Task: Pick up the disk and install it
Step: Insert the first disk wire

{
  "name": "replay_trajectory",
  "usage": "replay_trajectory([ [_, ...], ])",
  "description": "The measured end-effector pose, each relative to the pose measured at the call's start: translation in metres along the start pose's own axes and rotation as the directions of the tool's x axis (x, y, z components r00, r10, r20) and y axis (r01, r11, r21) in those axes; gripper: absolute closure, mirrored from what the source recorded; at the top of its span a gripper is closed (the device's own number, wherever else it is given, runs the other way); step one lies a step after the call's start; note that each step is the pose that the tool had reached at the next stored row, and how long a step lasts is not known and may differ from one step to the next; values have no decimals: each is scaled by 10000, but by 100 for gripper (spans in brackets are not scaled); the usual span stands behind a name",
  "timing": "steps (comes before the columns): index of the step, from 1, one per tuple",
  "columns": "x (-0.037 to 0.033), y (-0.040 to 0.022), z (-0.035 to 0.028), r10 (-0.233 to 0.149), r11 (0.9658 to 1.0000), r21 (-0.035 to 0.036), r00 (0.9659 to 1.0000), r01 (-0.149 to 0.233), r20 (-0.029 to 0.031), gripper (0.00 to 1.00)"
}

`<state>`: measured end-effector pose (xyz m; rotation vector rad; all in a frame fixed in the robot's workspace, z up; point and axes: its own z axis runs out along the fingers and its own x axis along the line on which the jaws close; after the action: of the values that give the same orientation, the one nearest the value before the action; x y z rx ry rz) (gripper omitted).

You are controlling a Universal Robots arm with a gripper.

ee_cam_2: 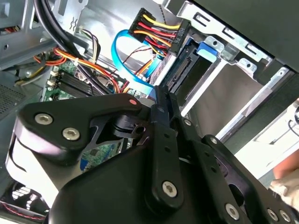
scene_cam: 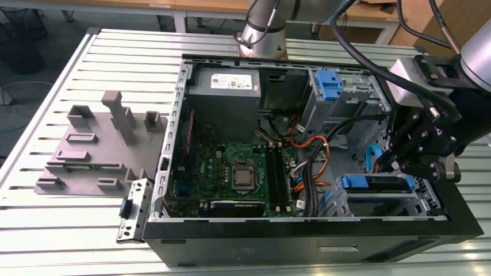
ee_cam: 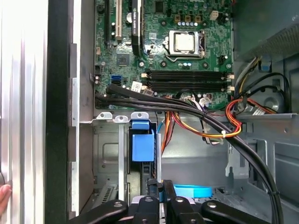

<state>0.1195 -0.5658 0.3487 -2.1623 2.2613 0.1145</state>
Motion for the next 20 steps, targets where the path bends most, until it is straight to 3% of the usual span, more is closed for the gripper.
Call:
replay_trajectory([
  [8, -1, -19, 1, 149, 9999, 13, 9999, -149, -62, 84],
  [11, -2, -49, 7, 152, 9999, 13, 9999, -152, -63, 84],
  [20, 5, -52, 30, 152, 9999, 13, 9999, -152, -65, 84],
])
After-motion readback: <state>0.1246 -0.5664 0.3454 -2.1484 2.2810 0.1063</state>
